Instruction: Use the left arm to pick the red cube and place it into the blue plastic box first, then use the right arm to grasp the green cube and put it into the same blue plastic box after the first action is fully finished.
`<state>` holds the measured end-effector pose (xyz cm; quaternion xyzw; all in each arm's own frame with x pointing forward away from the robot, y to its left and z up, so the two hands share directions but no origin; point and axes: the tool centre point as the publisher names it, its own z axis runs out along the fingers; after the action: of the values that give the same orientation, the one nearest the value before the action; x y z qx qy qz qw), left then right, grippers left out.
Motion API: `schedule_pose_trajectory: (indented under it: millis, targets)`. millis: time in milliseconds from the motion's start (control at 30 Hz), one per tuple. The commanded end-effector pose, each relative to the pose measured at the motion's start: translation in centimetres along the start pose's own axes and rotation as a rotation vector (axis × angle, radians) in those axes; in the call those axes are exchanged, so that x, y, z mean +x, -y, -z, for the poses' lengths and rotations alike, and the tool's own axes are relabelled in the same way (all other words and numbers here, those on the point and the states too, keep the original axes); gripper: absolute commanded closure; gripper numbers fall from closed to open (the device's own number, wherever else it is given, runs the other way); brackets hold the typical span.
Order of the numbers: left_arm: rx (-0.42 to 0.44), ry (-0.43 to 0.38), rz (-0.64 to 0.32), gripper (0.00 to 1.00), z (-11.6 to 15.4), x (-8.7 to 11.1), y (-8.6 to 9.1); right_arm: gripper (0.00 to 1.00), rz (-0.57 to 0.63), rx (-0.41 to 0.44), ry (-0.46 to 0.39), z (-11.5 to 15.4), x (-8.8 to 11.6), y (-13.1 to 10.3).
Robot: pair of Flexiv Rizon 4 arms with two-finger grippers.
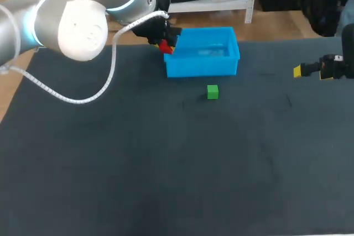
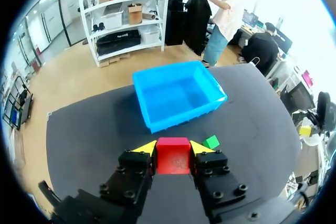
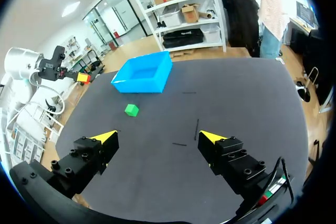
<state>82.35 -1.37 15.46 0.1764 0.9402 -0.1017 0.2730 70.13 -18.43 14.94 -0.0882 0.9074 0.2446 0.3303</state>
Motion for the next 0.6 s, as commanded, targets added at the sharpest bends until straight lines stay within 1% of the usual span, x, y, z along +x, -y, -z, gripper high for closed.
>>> schedule_pose_trajectory:
  millis: [33,133,300,533,600]
  targets:
    - [0.016,0.003,-0.014,1.00,-0.9,-1.1,-0.5,0.00,0.001,0.000,0.000,0.0,0.0,0.0]
    - [0.022,0.014,-0.029,1.00,-1.5,-2.1,-0.9,0.00,0.001,0.000,0.000,0.0,0.0,0.0]
    - [0.036,0.021,-0.049,1.00,-2.9,-3.9,-1.0,0.00,0.001,0.000,0.000,0.0,0.0,0.0]
    - [0.066,0.031,-0.084,1.00,-5.9,-7.0,-1.2,0.00,0.001,0.000,0.000,0.0,0.0,0.0]
    - [0.061,0.027,-0.089,1.00,-6.9,-7.8,-1.3,0.00,0.001,0.000,0.000,0.0,0.0,0.0]
